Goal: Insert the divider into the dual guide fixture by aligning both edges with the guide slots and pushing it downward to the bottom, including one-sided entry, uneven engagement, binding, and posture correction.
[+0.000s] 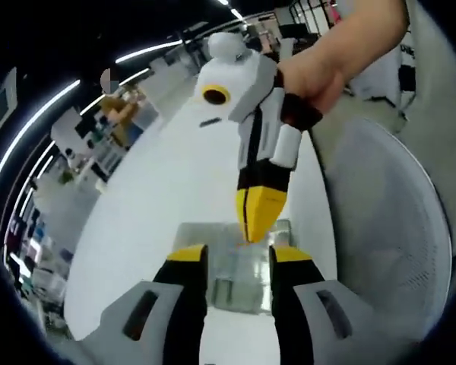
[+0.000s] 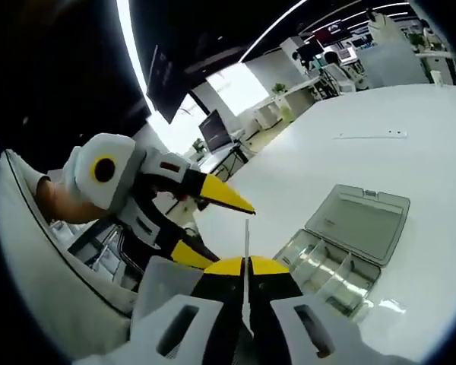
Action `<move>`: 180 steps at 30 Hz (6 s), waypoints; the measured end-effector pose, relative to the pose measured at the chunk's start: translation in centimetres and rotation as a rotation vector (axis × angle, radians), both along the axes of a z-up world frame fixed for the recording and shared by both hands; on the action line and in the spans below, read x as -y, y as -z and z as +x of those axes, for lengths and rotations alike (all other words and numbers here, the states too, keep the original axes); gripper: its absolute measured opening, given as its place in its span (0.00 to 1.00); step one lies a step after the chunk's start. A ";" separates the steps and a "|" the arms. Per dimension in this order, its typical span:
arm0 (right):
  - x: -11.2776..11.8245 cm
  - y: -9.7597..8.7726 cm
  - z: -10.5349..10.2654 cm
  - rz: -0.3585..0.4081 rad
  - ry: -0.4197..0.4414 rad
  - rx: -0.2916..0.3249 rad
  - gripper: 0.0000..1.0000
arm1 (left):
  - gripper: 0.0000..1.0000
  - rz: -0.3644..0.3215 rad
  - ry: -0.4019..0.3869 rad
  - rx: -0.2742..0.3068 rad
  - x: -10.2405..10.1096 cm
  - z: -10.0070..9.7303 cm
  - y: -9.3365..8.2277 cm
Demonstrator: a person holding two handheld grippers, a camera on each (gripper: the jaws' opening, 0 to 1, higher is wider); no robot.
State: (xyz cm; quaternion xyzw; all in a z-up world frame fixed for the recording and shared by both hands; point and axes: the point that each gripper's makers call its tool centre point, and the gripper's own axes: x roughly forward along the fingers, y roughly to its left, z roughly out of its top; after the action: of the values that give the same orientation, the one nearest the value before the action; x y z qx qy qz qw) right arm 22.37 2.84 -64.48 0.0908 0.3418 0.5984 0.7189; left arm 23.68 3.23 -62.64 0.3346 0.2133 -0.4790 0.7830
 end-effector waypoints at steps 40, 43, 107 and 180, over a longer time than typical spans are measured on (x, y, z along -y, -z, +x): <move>-0.8 0.3 -2.3 -0.085 -0.315 0.413 0.00 | 0.03 -0.005 0.071 -0.334 -0.4 -2.3 1.3; -0.8 0.3 -2.4 -0.093 -0.334 0.433 0.00 | 0.02 -0.003 0.077 -0.347 -0.3 -2.5 1.4; -1.3 1.8 -2.7 -0.094 -0.318 0.414 0.09 | 0.00 0.224 0.049 -0.495 -2.1 -3.2 3.5; 3.4 4.4 -2.0 -0.273 -0.187 0.447 0.50 | 0.00 0.440 0.037 -0.461 -4.0 -0.1 8.0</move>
State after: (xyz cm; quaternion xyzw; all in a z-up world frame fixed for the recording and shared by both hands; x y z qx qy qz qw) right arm 20.33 -0.55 -68.86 -0.1731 0.2592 0.6157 0.7238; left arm 23.59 7.25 -70.61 0.3824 0.4772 -0.4989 0.6142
